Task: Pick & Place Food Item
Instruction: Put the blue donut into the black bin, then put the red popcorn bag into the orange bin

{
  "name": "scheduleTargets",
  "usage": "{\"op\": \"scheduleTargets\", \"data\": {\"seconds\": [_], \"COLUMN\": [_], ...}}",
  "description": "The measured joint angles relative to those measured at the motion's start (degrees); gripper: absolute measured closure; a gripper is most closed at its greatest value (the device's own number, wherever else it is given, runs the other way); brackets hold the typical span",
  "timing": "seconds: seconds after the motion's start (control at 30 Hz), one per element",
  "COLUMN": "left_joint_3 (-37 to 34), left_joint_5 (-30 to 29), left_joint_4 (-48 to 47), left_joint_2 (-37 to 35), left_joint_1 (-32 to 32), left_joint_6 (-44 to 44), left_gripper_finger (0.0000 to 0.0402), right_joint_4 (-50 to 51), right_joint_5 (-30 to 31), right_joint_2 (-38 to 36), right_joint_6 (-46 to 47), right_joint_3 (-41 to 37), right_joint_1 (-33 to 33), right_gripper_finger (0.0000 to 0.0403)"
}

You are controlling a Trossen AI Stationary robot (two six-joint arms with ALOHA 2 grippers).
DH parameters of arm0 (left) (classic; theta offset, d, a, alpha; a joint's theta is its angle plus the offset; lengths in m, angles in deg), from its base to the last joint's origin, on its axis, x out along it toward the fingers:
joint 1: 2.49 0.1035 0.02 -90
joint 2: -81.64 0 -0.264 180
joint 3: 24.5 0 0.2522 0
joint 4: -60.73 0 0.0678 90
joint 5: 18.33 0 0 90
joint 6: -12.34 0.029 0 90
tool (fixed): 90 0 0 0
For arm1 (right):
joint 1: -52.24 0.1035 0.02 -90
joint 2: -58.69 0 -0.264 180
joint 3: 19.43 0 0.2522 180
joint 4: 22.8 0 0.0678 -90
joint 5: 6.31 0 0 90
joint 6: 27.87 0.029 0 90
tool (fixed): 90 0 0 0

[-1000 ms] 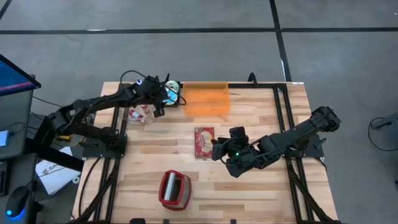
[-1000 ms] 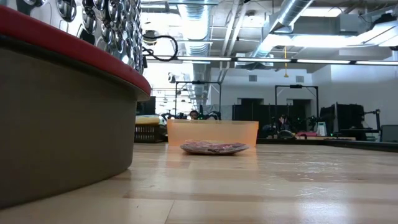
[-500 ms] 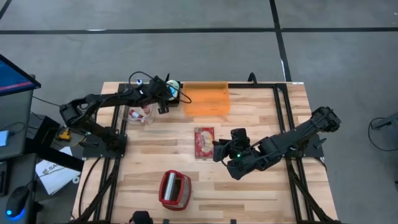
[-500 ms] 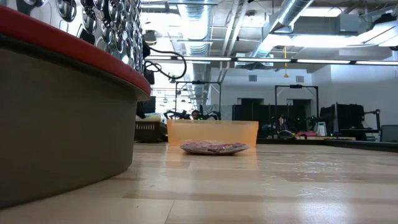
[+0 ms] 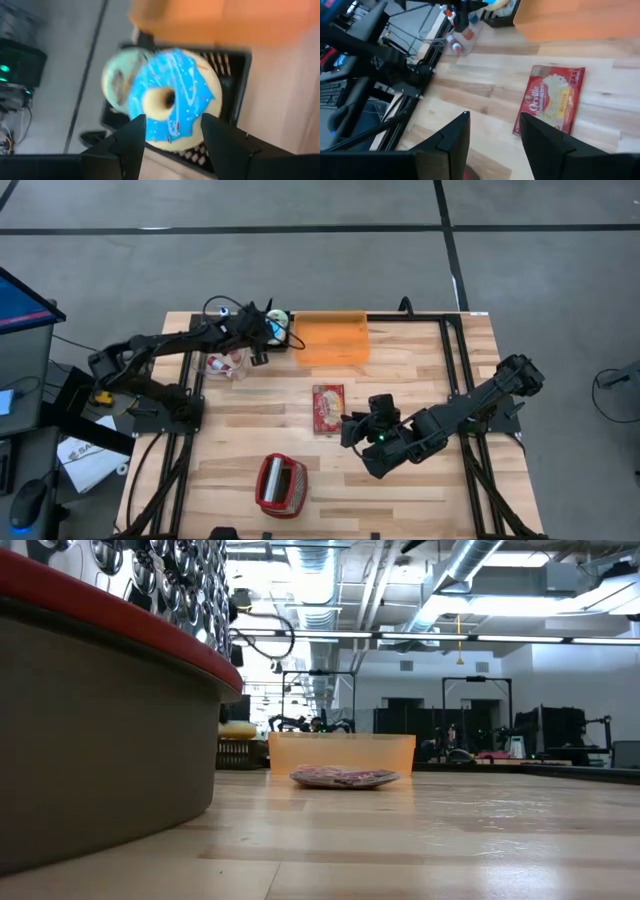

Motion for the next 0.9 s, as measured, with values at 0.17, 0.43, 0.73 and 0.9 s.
{"op": "scheduleTargets", "data": {"seconds": [0.17,0.43,0.73,0.9], "left_joint_3": [0.07,0.07,0.0,0.0], "left_joint_5": [0.04,1.25,3.18,21.78], "left_joint_4": [2.05,0.56,-5.23,-10.96], "left_joint_2": [-4.37,-5.3,-14.64,-27.99], "left_joint_1": [-0.19,-0.25,-2.46,-5.01], "left_joint_6": [-1.53,-3.88,-13.38,-22.47], "left_gripper_finger": [0.0216,0.0216,0.0216,0.0216], "right_joint_4": [0.05,-0.04,0.01,7.03], "right_joint_5": [1.92,2.81,5.4,6.05], "right_joint_2": [0.02,0.02,-0.9,-4.24], "right_joint_6": [0.0,0.0,-0.46,-0.5], "right_joint_3": [0.0,0.0,0.0,0.0], "right_joint_1": [0.0,-0.35,0.01,0.02], "right_gripper_finger": [0.0239,0.0239,0.0239,0.0239]}}
